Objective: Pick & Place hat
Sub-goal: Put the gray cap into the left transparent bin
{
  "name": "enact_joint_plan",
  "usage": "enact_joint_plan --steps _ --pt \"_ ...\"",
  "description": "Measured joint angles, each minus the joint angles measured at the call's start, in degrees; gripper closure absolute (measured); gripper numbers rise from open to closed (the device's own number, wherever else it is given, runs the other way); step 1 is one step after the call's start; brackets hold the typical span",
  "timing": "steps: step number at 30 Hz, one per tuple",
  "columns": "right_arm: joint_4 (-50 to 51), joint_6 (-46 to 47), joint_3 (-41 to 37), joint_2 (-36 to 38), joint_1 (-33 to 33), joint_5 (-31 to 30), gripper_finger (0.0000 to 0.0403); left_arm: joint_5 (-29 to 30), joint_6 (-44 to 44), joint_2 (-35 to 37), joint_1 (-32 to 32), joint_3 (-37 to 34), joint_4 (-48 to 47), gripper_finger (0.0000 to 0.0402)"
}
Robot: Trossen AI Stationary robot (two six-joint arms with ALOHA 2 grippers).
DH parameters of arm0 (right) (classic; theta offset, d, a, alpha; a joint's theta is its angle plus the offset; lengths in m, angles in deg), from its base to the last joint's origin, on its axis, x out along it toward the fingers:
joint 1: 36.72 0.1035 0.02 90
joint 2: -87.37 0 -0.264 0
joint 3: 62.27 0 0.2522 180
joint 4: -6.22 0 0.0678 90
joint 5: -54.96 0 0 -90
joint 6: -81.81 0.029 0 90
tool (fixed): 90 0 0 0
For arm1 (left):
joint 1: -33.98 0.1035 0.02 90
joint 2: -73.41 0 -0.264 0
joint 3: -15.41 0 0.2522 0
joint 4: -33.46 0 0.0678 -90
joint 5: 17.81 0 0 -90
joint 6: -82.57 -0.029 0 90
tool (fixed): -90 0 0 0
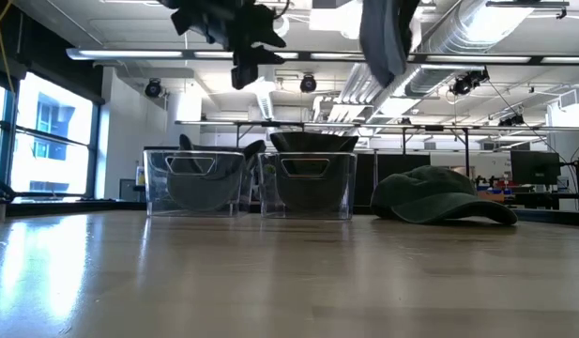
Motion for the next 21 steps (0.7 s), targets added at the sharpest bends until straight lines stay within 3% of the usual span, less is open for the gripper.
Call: enact_joint_plan --steps 4,10,16,21 --pt "18.9 20.1 12.6 -10.1 -4.1 10.1 0.0395 2.2 -3.9 1.8 0.5 0.0 1.5 0.0304" --pt "14.0 25.1 17.2 -16.7 -6.6 27.5 0.0398 -0.7 -9.9 3.5 -2.0 0.1 2.6 0.0322" --pt "19.1 29.2 15.4 -18.5 -8.2 21.8 0.0389 0.9 -15.2 5.0 -6.9 0.1 -3.8 0.0338" --pt "14.4 28.5 11.0 -18.0 -8.9 28.9 0.0392 3.7 -18.5 8.4 -11.7 -1.5 -10.4 0.0360"
